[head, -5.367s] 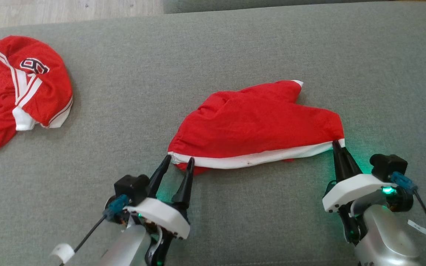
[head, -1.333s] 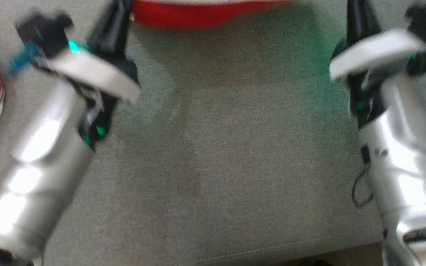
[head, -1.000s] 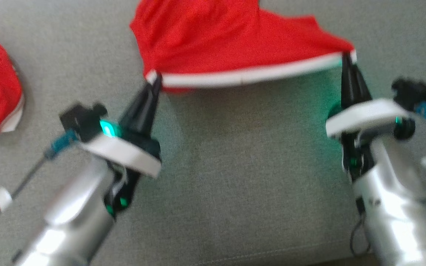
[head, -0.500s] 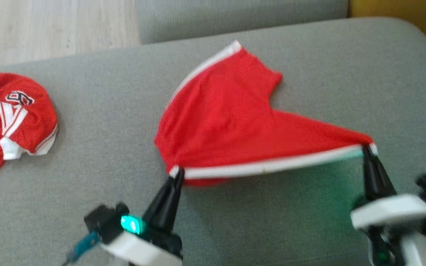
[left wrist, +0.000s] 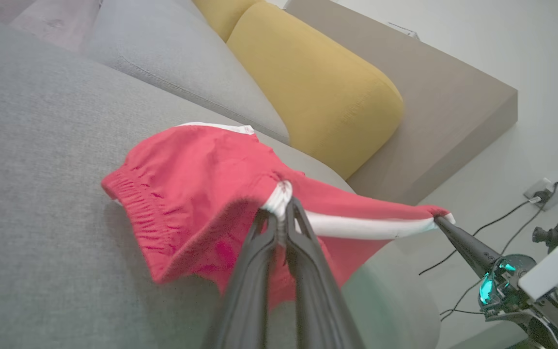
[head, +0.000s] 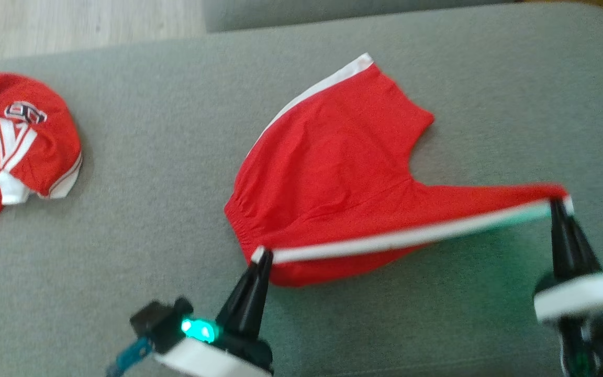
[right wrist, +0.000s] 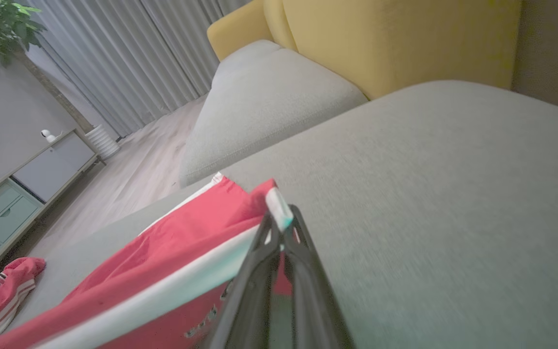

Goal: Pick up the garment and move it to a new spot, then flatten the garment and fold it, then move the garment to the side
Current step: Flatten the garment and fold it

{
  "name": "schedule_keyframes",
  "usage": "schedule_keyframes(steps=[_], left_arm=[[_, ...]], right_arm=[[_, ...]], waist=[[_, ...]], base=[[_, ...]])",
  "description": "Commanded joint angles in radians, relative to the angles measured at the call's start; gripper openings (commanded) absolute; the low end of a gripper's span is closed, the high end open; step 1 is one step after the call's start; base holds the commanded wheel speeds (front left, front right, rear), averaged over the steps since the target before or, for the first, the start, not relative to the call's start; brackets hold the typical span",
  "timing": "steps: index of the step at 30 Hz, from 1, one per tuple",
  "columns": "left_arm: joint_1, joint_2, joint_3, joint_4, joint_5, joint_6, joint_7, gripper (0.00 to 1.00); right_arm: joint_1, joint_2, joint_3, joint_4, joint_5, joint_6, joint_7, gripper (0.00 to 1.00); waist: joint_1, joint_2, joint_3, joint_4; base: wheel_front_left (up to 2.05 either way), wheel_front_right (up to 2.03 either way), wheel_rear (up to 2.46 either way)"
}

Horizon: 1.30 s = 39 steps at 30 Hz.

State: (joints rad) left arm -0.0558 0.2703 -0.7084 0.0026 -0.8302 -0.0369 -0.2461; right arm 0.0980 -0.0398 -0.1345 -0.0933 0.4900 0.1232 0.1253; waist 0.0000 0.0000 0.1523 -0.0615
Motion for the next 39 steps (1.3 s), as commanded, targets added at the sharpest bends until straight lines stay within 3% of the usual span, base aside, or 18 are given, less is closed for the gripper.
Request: schedule_keyframes(steps=[1, 8, 17, 31, 33, 34, 35, 36, 37, 39], left_arm=[[-0.067, -0.006, 0.05, -0.014, -0.012, -0.005, 0.0, 0.0], [-0.216, -0.074, 0.089, 0.088, -0.043, -0.03, 0.001, 0.0], [-0.376, -0.164, 0.119, 0.264, -0.07, -0.065, -0.008, 0.0], [-0.49, -0.218, 0.111, 0.423, -0.125, -0.081, -0.015, 0.0], [-0.505, -0.219, 0.104, 0.44, -0.127, -0.072, -0.015, 0.0], [-0.512, -0.219, 0.097, 0.444, -0.13, -0.069, -0.015, 0.12], [-0.518, -0.219, 0.092, 0.444, -0.136, -0.066, -0.015, 0.4], [-0.524, -0.22, 0.084, 0.443, -0.14, -0.062, -0.015, 0.89], [-0.53, -0.22, 0.073, 0.444, -0.139, -0.055, -0.015, 1.0], [-0.541, -0.22, 0.045, 0.448, -0.137, -0.041, -0.015, 1.0]], right_arm=[[-0.096, -0.01, 0.014, -0.018, -0.014, 0.008, 0.008, 0.0], [-0.384, -0.01, 0.021, 0.14, -0.077, 0.008, 0.083, 0.0], [-0.736, -0.01, 0.032, 0.436, -0.235, 0.008, 0.135, 0.0], [-0.99, -0.01, 0.008, 0.788, -0.372, 0.008, 0.092, 0.0], [-1.021, -0.01, 0.002, 0.829, -0.379, 0.008, 0.077, 0.09], [-1.035, -0.01, 0.002, 0.85, -0.383, 0.008, 0.071, 0.18], [-1.049, -0.01, 0.003, 0.87, -0.387, 0.008, 0.063, 0.35], [-1.062, -0.01, 0.002, 0.891, -0.39, 0.008, 0.054, 0.57], [-1.074, -0.01, 0.004, 0.914, -0.393, 0.008, 0.048, 1.0], [-1.097, -0.01, 0.003, 0.954, -0.404, 0.008, 0.027, 1.0]], waist=[[0.0, 0.0, 0.037, 0.022], [0.0, 0.0, 0.124, 0.086], [0.0, 0.0, 0.212, 0.159], [0.0, 0.0, 0.241, 0.214], [0.0, 0.0, 0.242, 0.217], [0.0, 0.0, 0.242, 0.219], [0.0, 0.0, 0.242, 0.221], [0.0, 0.0, 0.242, 0.223], [0.0, 0.0, 0.241, 0.227], [0.0, 0.0, 0.239, 0.234]], base=[[0.0, 0.0, 0.0], [0.0, 0.0, 0.0], [0.0, 0.0, 0.0], [0.0, 0.0, 0.0], [0.0, 0.0, 0.0], [0.0, 0.0, 0.0], [0.0, 0.0, 0.0], [0.0, 0.0, 0.0], [0.0, 0.0, 0.0], [0.0, 0.0, 0.0]])
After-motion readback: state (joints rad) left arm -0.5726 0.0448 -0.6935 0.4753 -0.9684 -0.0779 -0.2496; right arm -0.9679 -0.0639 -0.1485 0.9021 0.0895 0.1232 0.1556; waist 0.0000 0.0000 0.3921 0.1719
